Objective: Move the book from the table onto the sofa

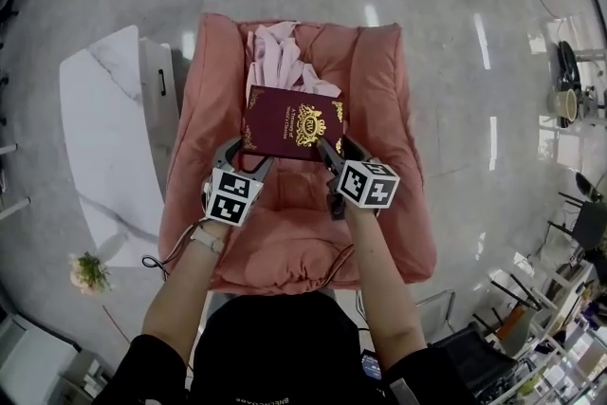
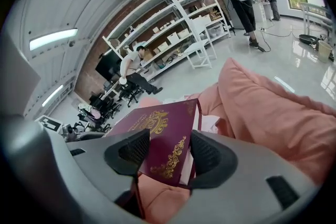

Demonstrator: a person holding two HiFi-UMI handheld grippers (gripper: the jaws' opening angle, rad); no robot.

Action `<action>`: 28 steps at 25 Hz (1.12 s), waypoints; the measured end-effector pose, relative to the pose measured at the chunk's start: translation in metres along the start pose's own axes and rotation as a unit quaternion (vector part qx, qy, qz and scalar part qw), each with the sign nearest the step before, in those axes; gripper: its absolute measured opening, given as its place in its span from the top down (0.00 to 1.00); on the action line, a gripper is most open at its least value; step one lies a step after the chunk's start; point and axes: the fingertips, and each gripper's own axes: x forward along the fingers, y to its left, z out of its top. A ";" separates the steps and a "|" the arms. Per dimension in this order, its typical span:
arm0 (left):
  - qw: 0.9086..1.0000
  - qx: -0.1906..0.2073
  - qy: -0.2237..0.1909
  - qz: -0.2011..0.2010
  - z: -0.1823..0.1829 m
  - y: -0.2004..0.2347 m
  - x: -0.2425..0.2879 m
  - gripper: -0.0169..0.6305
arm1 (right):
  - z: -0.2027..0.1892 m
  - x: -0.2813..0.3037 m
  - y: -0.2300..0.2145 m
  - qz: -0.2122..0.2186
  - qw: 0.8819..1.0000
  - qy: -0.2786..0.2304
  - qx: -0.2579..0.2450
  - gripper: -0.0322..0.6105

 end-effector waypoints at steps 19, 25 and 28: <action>0.994 -0.009 0.107 -0.008 -0.076 0.016 0.093 0.53 | -0.076 0.082 -0.070 -0.032 0.995 0.069 0.066 0.54; 0.991 0.008 0.130 -0.014 -0.089 0.015 0.115 0.53 | -0.094 0.093 -0.090 -0.051 0.991 0.081 0.088 0.54; 0.989 0.012 0.145 -0.015 -0.096 0.016 0.123 0.53 | -0.101 0.097 -0.095 -0.057 0.990 0.087 0.091 0.54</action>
